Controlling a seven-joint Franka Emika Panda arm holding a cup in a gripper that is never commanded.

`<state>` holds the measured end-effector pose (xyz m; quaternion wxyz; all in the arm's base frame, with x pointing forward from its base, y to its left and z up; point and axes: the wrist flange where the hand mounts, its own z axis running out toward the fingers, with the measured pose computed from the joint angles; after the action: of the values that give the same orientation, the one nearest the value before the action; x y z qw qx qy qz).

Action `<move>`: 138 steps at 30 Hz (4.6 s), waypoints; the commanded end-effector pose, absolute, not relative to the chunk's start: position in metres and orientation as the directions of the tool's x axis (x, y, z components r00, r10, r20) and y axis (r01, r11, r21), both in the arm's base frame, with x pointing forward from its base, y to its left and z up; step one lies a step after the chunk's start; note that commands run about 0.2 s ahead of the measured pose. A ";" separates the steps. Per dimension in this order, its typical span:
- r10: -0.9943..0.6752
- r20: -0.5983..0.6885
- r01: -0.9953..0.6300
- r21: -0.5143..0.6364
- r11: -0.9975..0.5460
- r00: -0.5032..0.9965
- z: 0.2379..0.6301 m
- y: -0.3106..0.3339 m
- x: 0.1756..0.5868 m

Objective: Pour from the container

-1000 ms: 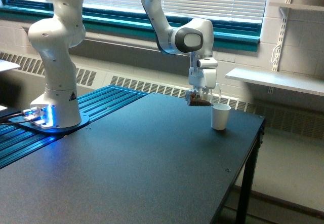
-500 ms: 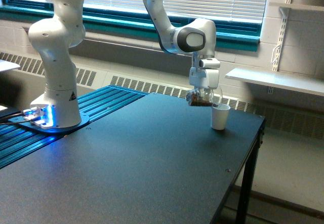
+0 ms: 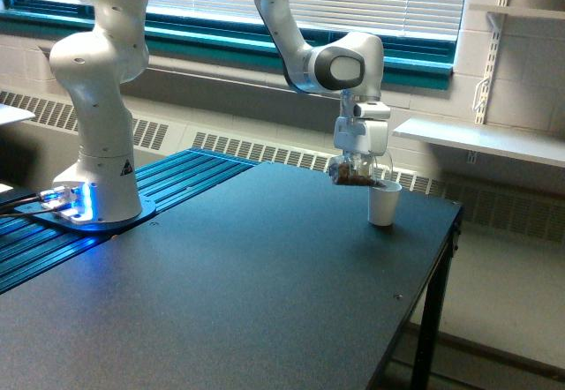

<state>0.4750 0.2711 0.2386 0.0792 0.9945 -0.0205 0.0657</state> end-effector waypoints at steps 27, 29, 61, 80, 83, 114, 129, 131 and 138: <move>0.039 0.103 0.018 0.200 -0.980 0.994 0.243 0.278 0.488; 0.041 0.104 0.020 0.201 -0.979 0.994 0.244 0.279 0.488; 0.080 0.078 0.062 0.217 -0.974 0.994 0.247 0.288 0.495; 0.109 0.056 0.094 0.229 -0.969 0.992 0.249 0.291 0.498; 0.114 0.053 0.099 0.232 -0.968 0.992 0.249 0.292 0.498; 0.162 0.015 0.153 0.252 -0.956 0.987 0.253 0.300 0.503; 0.186 -0.010 0.182 0.268 -0.946 0.982 0.254 0.300 0.504; 0.190 -0.012 0.186 0.271 -0.944 0.982 0.255 0.300 0.504; 0.203 -0.015 0.199 0.284 -0.938 0.979 0.258 0.299 0.506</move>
<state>0.5057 0.2953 0.2541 0.1395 0.9865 0.0854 0.0079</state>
